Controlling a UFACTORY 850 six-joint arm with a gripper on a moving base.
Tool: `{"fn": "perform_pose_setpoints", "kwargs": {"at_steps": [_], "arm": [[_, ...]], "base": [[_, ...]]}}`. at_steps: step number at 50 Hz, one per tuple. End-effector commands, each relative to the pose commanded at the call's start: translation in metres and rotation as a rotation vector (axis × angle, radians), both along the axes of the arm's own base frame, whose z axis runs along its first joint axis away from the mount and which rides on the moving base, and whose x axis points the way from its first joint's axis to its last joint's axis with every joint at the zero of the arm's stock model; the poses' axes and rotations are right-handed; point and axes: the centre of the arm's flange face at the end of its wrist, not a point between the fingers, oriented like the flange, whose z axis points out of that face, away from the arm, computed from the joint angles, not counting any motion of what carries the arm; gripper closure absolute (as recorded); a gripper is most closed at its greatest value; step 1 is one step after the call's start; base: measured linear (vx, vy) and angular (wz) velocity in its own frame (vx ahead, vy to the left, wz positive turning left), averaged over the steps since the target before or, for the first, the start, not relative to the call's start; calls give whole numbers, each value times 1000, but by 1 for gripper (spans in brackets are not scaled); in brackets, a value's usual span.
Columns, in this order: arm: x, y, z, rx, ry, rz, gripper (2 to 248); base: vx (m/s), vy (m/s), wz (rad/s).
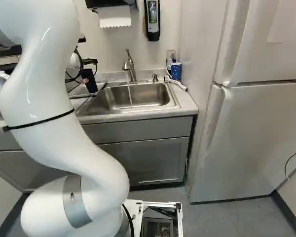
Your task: Rinse the cup and place it in the tray
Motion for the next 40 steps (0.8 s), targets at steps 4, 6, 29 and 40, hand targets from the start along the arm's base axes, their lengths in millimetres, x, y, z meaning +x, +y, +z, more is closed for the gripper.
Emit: {"fn": "perform_pose_setpoints", "kwargs": {"at_steps": [4,6,29,40], "arm": [[-1,-3,4,3,-6,-4,3],[-2,-5,7,5,-9,-6,3],[-19,-44,32,10,-14,-46,3],[-24,-62,41,5,4,-67,3]], "base": [[0,0,0],[0,0,0],[0,0,0],[0,0,0]]}}
